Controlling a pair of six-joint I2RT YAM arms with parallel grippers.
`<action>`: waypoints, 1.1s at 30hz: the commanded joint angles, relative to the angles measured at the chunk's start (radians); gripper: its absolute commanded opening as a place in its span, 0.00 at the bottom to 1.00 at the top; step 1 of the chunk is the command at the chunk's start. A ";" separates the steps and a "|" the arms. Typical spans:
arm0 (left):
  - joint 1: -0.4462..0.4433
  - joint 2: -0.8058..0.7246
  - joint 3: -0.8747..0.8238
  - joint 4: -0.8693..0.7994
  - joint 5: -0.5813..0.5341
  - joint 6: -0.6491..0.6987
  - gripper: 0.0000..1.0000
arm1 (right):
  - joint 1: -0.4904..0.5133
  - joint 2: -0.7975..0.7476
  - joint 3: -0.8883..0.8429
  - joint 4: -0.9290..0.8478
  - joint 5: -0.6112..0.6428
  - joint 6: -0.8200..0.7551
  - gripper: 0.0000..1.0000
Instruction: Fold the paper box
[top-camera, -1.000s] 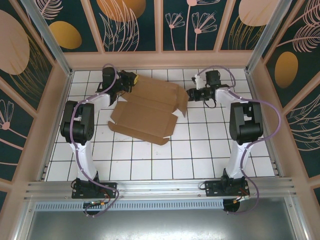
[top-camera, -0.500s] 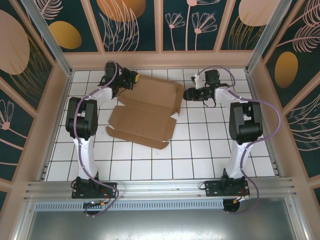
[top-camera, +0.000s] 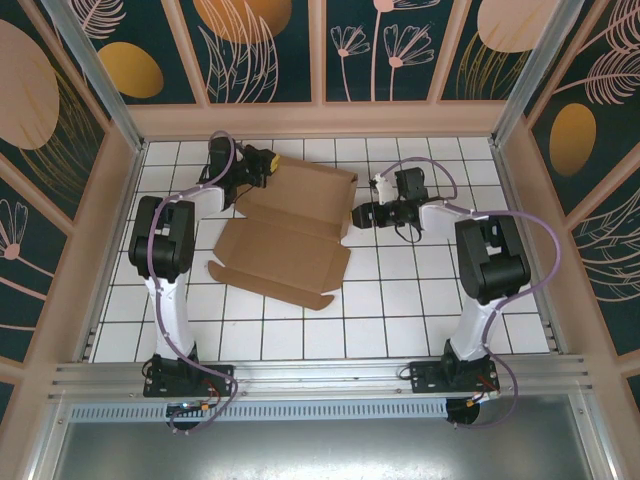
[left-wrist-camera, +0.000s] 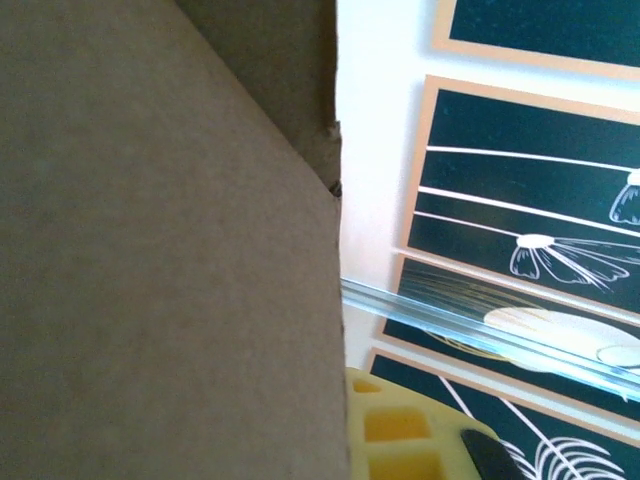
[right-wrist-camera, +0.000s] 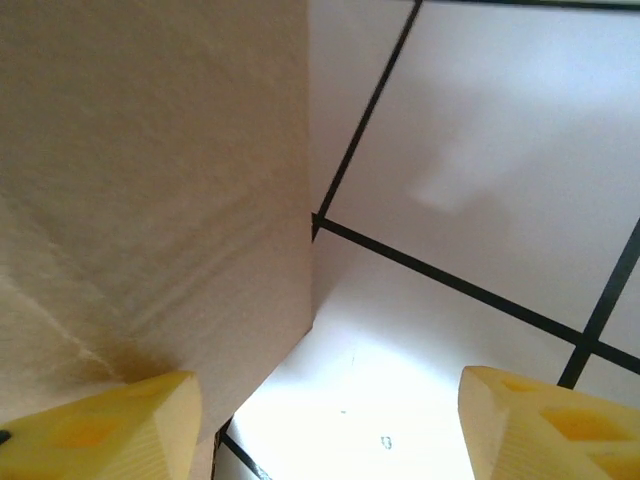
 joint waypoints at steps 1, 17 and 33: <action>-0.002 -0.044 -0.056 0.157 0.051 -0.038 0.00 | 0.028 -0.072 -0.040 0.156 0.065 -0.004 0.70; -0.002 -0.048 -0.253 0.759 0.092 -0.160 0.00 | 0.114 -0.172 -0.216 0.349 0.214 -0.071 0.72; -0.028 -0.074 -0.358 0.608 0.100 -0.012 0.00 | 0.206 -0.156 -0.307 0.618 0.601 -0.157 0.65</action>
